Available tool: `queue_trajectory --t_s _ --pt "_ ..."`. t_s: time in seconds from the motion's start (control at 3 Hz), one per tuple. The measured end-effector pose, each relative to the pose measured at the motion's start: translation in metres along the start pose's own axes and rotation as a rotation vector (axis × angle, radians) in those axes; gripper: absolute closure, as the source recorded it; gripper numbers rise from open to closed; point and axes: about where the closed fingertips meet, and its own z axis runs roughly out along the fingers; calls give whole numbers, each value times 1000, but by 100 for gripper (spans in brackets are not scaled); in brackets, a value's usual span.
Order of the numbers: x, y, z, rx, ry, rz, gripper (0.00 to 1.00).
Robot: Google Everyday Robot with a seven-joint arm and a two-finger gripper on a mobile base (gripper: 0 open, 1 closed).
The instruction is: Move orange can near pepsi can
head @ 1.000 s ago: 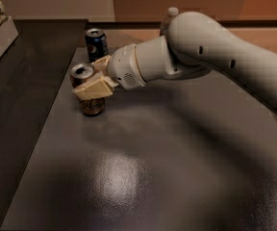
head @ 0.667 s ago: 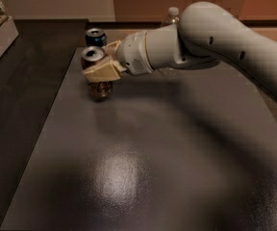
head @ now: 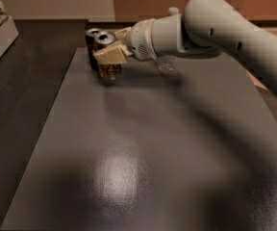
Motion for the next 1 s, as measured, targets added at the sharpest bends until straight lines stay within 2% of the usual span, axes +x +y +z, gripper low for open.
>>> queue_trajectory --t_s 0.33,0.67,1.0 --pt "3 -14 2 24 6 14 100" --pt "23 -27 6 61 47 39 89" --pt "39 -28 9 77 80 64 70"
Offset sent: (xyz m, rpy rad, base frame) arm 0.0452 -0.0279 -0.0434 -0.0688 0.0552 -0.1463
